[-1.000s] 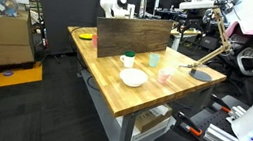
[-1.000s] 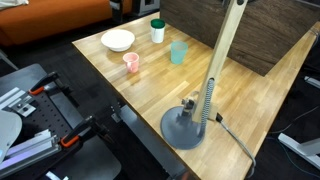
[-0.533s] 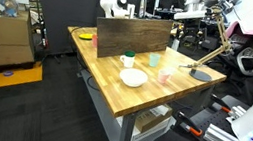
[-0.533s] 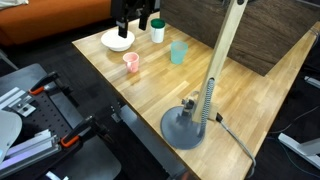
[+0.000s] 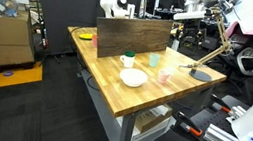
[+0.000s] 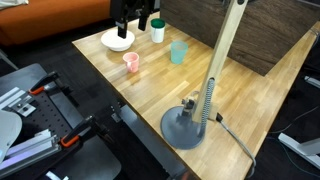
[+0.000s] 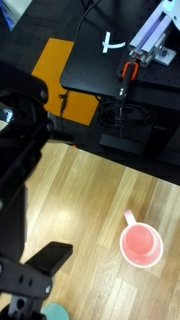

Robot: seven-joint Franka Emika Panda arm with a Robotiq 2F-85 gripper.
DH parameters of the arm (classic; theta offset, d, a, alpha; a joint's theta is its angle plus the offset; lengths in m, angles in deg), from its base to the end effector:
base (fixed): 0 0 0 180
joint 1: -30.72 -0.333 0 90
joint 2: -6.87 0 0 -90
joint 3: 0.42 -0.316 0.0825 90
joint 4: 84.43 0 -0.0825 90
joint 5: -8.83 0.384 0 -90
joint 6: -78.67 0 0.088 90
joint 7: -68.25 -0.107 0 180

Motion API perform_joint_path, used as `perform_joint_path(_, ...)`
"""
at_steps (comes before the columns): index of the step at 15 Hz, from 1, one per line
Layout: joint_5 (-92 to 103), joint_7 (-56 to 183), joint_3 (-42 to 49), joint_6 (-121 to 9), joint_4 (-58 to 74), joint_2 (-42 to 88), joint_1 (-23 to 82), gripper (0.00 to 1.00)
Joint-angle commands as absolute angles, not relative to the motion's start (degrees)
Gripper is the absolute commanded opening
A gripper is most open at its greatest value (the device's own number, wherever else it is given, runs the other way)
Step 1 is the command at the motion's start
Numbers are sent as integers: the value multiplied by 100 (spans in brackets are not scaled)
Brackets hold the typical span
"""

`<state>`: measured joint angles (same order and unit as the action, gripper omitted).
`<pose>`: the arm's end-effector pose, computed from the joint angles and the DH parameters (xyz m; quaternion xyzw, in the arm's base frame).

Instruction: Pour the contents in the pink cup into the white bowl

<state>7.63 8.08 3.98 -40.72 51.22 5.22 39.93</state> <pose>0.4518 -0.1104 0.3181 0.7971 -0.5902 -0.1139 0.0570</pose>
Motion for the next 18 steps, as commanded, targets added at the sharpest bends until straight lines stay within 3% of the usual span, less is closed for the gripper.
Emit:
perform_joint_path(1,1211,362,477,-4316,5143,709,3905,100)
perform_joint_path(6,1211,-801,463,-4816,5391,760,3776,100)
perform_joint_path(15,1272,-540,481,-4563,5253,850,3766,100)
perform_joint_path(18,1211,-1258,476,-5124,5461,708,3741,100)
